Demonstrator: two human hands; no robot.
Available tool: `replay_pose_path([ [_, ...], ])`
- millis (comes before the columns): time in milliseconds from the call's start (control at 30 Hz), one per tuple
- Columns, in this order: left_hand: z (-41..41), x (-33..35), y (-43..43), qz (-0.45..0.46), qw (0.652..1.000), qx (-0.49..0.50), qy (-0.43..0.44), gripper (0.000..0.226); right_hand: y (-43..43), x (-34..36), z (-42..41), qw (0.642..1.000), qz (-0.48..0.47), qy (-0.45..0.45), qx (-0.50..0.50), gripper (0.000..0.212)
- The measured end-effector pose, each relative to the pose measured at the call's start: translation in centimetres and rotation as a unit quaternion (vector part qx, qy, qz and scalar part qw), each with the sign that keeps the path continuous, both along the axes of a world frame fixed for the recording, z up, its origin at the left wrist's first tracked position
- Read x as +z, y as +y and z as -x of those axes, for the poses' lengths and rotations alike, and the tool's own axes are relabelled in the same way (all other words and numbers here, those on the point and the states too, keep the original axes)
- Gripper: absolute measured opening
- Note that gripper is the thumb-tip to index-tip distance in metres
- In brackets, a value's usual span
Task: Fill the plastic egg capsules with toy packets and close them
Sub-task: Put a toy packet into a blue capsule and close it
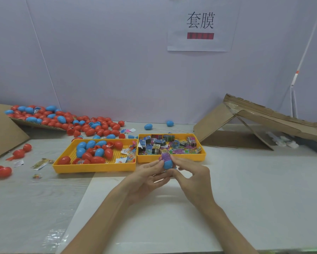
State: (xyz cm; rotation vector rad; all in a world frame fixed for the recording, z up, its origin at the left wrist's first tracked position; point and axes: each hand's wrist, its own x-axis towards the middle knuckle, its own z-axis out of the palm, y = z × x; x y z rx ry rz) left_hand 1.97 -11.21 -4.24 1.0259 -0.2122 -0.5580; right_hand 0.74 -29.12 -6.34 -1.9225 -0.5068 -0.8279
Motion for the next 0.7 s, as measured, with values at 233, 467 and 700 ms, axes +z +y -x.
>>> replay_pose_path([
  [233,-0.15,-0.13,-0.13,-0.011,1.0,0.003,0.001,0.037,0.03,0.09,-0.01,0.999,-0.022,0.014,0.022,0.046],
  [467,-0.13,-0.2,-0.13,-0.029,1.0,-0.005,-0.004,0.032,0.0,0.11,0.07,1.0,-0.004,0.017,0.015,0.044],
  [700,-0.01,-0.04,-0.05,-0.02,0.999,-0.019,-0.026,0.039,0.11,-0.31,0.0,1.0,-0.009,-0.002,-0.011,0.046],
])
